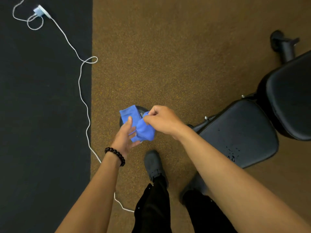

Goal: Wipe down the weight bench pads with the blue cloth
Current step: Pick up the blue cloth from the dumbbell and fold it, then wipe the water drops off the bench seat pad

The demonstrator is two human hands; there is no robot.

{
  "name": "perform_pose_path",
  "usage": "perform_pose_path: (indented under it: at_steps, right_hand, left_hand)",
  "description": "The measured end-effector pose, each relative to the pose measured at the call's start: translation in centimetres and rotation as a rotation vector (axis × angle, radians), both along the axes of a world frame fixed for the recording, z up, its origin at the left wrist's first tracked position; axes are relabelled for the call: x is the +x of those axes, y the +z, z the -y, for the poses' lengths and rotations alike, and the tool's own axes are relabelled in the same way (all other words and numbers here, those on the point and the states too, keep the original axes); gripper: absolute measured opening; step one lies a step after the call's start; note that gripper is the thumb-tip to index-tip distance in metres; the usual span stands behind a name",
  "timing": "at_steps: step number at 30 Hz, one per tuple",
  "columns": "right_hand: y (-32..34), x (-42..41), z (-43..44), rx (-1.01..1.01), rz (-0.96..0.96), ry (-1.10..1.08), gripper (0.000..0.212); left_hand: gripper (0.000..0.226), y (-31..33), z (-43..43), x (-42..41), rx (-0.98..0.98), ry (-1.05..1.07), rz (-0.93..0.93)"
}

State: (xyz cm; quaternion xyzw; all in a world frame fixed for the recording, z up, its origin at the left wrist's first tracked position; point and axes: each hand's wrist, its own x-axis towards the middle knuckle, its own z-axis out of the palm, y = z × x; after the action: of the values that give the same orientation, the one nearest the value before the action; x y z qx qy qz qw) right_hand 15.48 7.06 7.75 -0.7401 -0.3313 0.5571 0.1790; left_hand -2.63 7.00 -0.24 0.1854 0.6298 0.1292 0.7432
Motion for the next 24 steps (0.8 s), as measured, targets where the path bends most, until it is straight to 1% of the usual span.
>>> perform_pose_path:
  at_steps: [1,3,5,7,10,12,14,16,18,22,24]
  right_hand:
    - [0.8,0.8,0.5,0.024,-0.017,0.009,0.008]
    - [2.3,2.5,1.9,0.024,-0.177,-0.004,0.005]
    - [3.7,4.4,3.9,-0.014,-0.342,0.004,0.014]
    - [4.2,6.7,6.6,-0.043,-0.377,0.041,0.023]
    - [3.7,9.9,10.9,-0.081,-0.364,0.006,0.028]
    - [3.2,11.1,14.1,-0.106,-0.329,-0.113,0.021]
    - [1.9,10.8,17.6,-0.117,-0.258,-0.253,0.010]
    - [-0.3,9.9,21.1,-0.111,-0.065,-0.315,0.019]
    - [-1.8,9.0,23.5,-0.106,0.057,-0.372,0.018]
    - [-2.5,7.6,25.0,-0.056,0.130,-0.592,0.015]
    - [-2.9,7.1,25.0,-0.036,0.140,-0.629,0.016]
  left_hand:
    - [0.067,0.5,0.2,0.6,-0.052,-0.008,0.091]
    - [0.075,1.0,1.0,2.0,-0.171,0.043,0.305]
    - [0.075,1.5,2.0,3.5,-0.260,0.084,0.455]
    - [0.068,2.2,3.2,5.4,-0.249,0.042,0.482]
    - [0.051,2.8,5.1,8.3,-0.112,-0.041,0.367]
    - [0.045,3.3,6.5,10.0,0.010,-0.099,0.216]
    - [0.045,3.7,8.1,11.4,0.115,-0.213,0.113]
    - [0.043,3.7,9.6,12.3,0.224,-0.339,0.029]
    - [0.046,2.8,10.7,13.1,0.363,-0.455,-0.054]
    - [0.044,2.0,11.0,15.3,0.628,-0.602,-0.191]
    - [0.056,1.9,10.7,16.4,0.796,-0.647,-0.278]
